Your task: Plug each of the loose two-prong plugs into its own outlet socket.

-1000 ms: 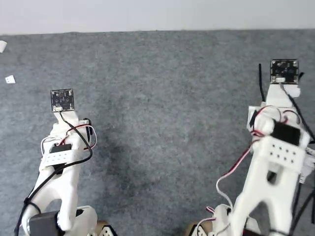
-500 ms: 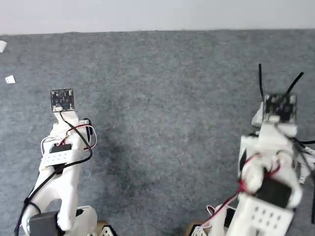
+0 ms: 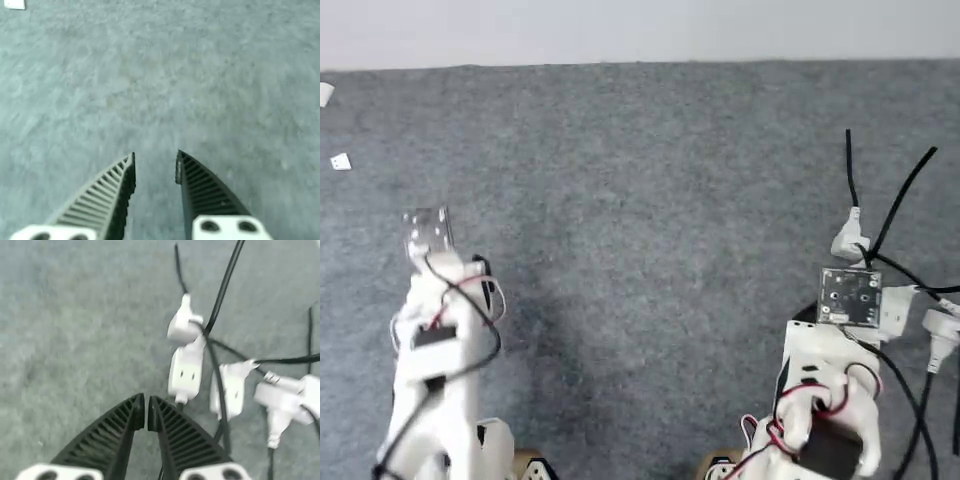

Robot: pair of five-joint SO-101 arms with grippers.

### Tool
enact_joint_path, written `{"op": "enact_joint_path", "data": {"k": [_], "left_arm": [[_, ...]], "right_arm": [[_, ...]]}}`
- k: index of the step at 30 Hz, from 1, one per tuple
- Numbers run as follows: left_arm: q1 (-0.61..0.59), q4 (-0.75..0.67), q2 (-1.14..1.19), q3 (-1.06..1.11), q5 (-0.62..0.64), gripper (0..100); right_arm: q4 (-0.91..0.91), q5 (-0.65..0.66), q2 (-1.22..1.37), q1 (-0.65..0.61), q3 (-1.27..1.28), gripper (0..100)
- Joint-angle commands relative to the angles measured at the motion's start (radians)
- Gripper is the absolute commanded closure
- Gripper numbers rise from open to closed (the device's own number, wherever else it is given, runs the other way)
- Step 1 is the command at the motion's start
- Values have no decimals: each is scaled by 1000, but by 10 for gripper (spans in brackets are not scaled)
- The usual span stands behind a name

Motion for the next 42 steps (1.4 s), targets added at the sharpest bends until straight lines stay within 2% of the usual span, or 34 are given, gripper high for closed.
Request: {"op": "enact_joint_path", "data": {"k": [1,9,11,15,20,24,31,42], "left_arm": [[-9,75,-298,125,5,878],[-8,713,-1077,280,3,877],[-6,891,-1189,265,3,874],[-6,806,-1071,275,-55,874],[0,799,-1057,277,-77,874],[0,799,-1057,277,-74,877],[-6,922,-1057,272,-74,877],[-5,921,-1057,271,-78,877]], "right_arm": [[-35,-8,-33,-15,54,990],[-35,0,-67,-104,210,990],[-33,0,-67,-107,222,990],[-38,0,-67,-110,285,990],[-119,0,-61,-110,351,990],[-48,0,-65,-110,350,990],[79,-2,-65,-107,350,990],[79,-2,-65,-107,350,990]]}}
